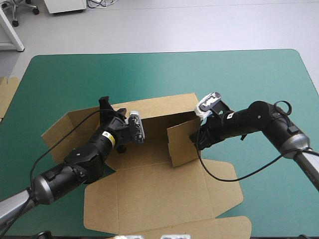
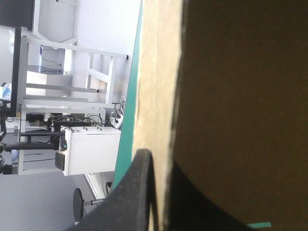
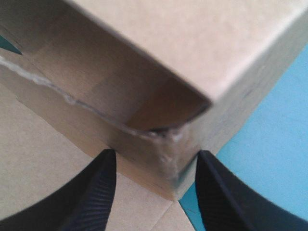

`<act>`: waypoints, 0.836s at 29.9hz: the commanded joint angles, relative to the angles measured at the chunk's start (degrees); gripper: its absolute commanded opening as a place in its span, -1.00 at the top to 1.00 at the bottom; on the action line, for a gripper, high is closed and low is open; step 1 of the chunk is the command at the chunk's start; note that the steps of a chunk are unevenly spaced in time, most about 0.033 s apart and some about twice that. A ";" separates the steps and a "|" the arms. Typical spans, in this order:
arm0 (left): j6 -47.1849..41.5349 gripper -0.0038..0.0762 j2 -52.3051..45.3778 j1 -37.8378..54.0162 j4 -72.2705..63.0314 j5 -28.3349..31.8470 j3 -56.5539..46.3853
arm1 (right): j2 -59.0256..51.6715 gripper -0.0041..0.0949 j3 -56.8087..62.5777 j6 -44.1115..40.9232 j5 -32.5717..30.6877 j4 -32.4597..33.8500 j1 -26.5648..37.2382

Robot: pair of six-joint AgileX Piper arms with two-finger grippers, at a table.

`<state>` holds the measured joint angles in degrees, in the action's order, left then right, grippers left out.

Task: Fold the box

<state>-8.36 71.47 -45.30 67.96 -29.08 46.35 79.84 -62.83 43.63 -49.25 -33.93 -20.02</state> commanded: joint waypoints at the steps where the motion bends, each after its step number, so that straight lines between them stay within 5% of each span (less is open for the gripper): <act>1: -2.51 0.93 0.30 -0.40 -5.72 0.51 -0.29 | -2.67 -0.02 -1.09 -3.53 3.21 2.97 -2.09; 6: -2.58 0.93 0.30 -0.40 -5.72 0.51 -0.29 | -3.60 -0.02 -1.01 -8.70 9.04 7.38 -3.04; 25: -13.17 0.93 2.69 -0.40 11.36 -0.15 -4.78 | -5.48 -0.02 5.79 -5.68 24.64 3.66 -3.53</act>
<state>-16.66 73.01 -45.30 81.94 -29.82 42.62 76.48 -56.32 36.18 -31.40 -27.87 -23.70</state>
